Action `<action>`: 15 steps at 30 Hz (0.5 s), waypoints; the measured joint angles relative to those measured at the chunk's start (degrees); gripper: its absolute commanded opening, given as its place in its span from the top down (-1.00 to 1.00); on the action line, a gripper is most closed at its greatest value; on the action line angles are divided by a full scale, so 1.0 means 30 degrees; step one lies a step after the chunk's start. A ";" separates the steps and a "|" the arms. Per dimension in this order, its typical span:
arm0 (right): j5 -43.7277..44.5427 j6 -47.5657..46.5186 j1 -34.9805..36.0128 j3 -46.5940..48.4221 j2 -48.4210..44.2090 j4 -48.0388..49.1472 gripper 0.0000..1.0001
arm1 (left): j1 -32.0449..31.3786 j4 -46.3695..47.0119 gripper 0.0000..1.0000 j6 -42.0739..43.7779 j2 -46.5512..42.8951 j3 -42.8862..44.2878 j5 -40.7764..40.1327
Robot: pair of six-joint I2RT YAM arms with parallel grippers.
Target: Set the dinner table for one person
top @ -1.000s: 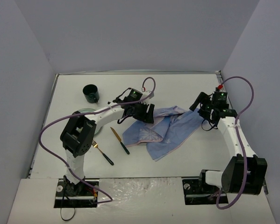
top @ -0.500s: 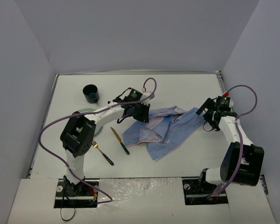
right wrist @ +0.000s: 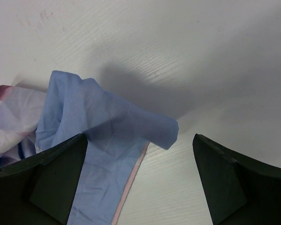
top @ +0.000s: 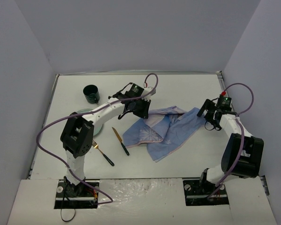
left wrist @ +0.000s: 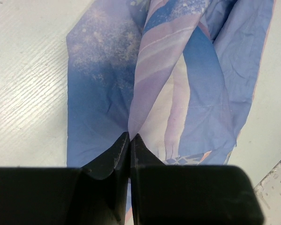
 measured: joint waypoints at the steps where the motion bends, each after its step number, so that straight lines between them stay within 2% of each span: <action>1: -0.0255 -0.0433 -0.0085 0.0042 0.0206 0.0194 -0.85 | 0.0033 -0.0146 1.00 0.0003 0.0000 0.0097 -0.0070; 15: -0.7455 -0.6012 -0.1960 0.1165 0.2989 0.1413 -0.87 | 0.0530 -0.1362 1.00 0.0342 0.0483 0.0352 -0.0591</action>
